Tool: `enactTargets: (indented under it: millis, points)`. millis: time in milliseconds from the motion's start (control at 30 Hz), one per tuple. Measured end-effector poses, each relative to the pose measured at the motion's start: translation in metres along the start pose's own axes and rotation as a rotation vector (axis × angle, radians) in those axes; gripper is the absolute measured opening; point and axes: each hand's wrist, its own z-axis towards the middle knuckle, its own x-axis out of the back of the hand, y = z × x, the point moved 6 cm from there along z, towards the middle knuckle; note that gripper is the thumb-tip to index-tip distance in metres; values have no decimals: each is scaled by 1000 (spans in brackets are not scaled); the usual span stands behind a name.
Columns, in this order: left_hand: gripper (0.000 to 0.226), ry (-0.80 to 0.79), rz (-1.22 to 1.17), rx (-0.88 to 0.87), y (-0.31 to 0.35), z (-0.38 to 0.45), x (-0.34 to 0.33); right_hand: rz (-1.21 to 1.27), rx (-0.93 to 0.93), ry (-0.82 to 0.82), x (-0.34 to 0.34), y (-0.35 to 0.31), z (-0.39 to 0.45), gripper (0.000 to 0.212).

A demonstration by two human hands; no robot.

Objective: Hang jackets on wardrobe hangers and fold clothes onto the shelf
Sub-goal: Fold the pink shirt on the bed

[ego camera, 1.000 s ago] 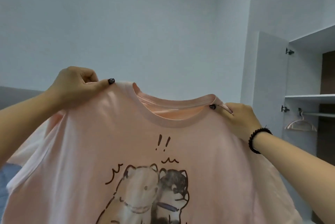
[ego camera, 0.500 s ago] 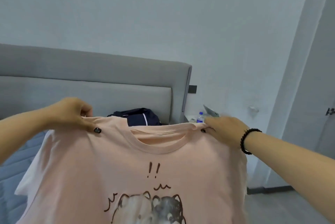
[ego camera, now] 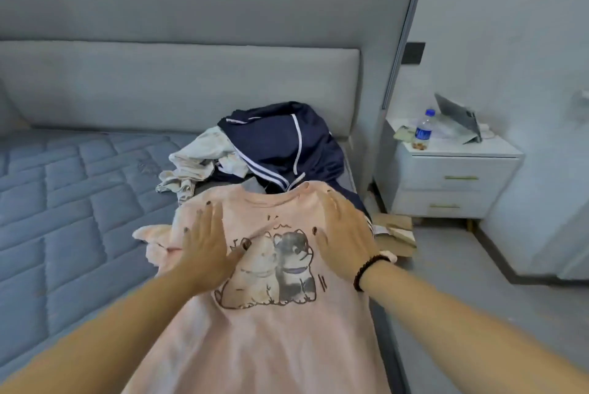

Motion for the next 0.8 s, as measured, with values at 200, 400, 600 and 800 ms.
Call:
enactTargets:
  millis: [200,400,600,800]
  points:
    - [99,-257,78,-76,-4,-121,-117,36,-117,-411,-105,-12,-143,63]
    - [64,-240,263,-184,-16,-208,-144,-97,-84,-501,-117,-23,-217,69]
    - [61,-91,167,-277,0,-266,-139,-112,-134,-579,-102,-28,-286,62]
    - [55,-49,69,-406,29,-322,-150,-23,-306,-478,-80,-28,-330,69]
